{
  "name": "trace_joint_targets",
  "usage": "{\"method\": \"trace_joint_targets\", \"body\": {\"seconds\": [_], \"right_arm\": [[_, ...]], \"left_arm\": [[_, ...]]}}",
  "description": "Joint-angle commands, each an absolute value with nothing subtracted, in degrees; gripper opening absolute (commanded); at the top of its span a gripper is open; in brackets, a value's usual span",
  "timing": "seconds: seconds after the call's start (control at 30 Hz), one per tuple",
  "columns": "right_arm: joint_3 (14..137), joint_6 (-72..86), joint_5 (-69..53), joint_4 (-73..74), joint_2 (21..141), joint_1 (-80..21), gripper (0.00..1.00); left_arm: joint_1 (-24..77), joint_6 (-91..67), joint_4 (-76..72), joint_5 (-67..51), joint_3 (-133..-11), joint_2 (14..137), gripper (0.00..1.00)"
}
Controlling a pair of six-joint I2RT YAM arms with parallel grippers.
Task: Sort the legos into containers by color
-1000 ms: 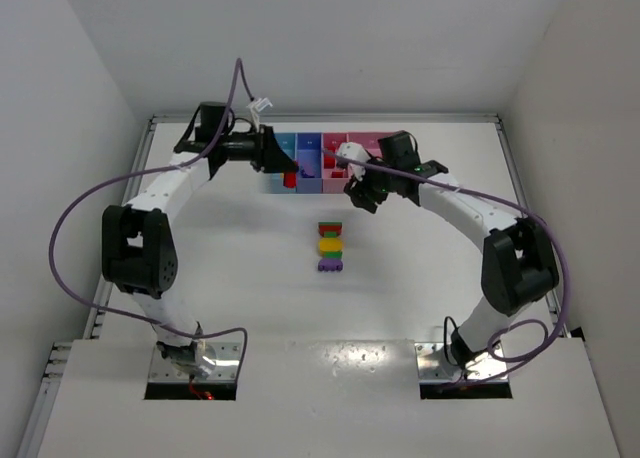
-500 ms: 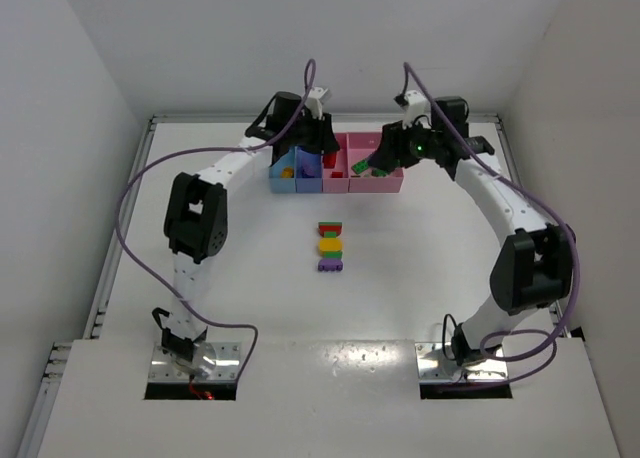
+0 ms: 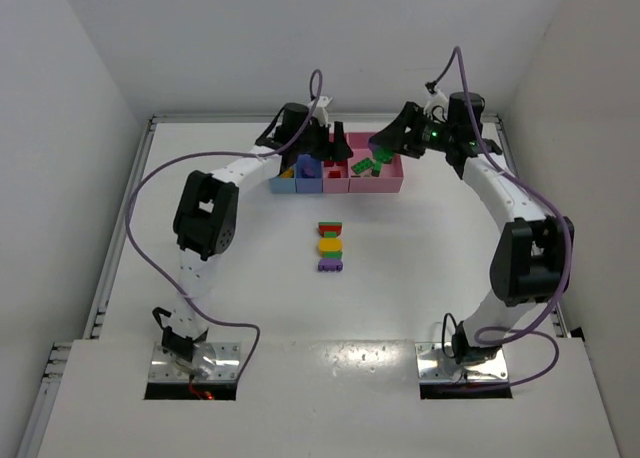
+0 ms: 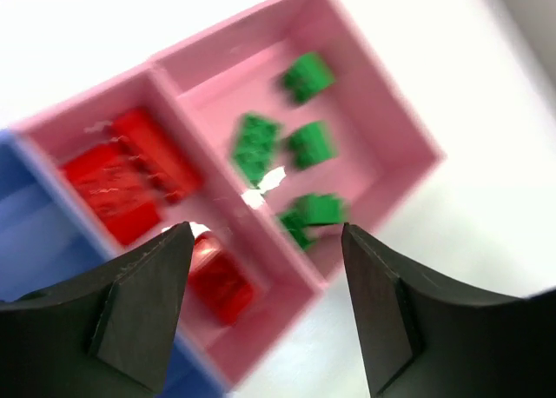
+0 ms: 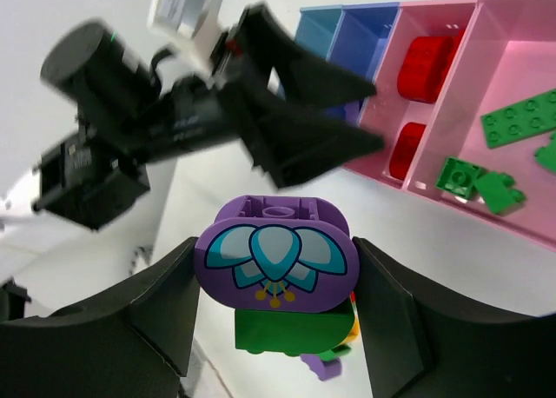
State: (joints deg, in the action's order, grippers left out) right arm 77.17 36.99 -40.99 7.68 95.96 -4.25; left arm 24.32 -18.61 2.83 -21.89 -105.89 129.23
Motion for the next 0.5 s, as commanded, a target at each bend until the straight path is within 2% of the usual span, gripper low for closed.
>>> {"method": "trace_joint_targets", "body": {"seconds": [0.0,0.03,0.17,0.2,0.3,0.47], "right_arm": [[78.3,46.0,-42.5,0.3,97.4,-4.2,0.27],[78.3,46.8,-42.5,-0.3,98.8,-4.2,0.27],[82.5,51.7,-40.4,-0.9,102.3,-5.3,0.26],[83.2,52.3,-40.4,-0.9,102.9,-5.3,0.26],[84.6,54.0,-38.3,-0.3,104.2,-5.9,0.23],[84.6,58.3,-37.8,-2.3,104.9,-7.9,0.19]], "left_arm": [[23.5,-27.2,-13.9,-31.4,-98.8,119.6,0.75],[22.2,-30.1,-18.4,-36.2,-92.1,117.6,0.75],[20.7,-42.5,-31.2,-50.4,-85.6,113.6,0.75],[20.7,-45.4,-38.8,-51.7,-83.6,112.7,0.75],[20.7,-53.3,-48.4,-52.3,-76.7,109.0,0.75],[21.2,-56.9,-50.4,-52.3,-74.6,107.6,0.77]]}}
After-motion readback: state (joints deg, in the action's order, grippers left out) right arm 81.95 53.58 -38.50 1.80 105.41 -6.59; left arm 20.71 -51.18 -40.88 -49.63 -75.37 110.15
